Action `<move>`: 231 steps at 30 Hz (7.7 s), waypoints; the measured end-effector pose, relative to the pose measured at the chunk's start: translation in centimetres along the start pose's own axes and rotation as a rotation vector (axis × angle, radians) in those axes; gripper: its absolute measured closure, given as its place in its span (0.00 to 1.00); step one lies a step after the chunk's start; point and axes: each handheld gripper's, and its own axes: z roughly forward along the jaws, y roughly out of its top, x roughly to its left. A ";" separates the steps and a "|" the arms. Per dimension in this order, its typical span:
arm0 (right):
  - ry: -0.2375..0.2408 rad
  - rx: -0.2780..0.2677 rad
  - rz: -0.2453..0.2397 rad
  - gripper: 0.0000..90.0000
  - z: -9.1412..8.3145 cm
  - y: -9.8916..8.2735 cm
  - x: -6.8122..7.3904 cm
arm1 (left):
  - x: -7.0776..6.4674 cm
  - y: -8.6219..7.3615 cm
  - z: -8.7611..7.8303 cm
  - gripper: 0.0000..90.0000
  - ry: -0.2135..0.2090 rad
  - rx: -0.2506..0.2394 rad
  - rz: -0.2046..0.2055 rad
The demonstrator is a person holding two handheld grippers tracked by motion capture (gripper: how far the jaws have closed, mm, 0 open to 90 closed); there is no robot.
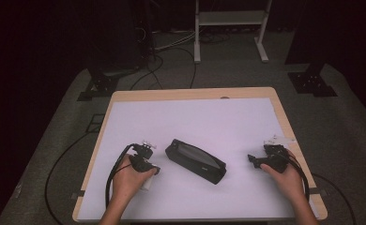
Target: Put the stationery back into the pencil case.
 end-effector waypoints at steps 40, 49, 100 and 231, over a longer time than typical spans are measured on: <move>-0.001 0.000 -0.001 0.18 0.0 0.0 0.0 | 1.7 -0.7 -1.2 0.79 -0.085 -0.095 0.033; -0.001 0.000 -0.001 0.18 0.0 0.0 0.0 | 2.0 -0.8 -2.3 0.79 -0.133 -0.187 0.046; -0.001 0.000 0.000 0.18 0.0 0.0 0.0 | 1.4 1.8 -6.0 0.79 -0.404 -0.678 0.220; -0.001 0.000 -0.001 0.18 0.0 0.0 0.0 | 4.3 -4.4 -3.2 0.19 -0.028 -0.361 0.205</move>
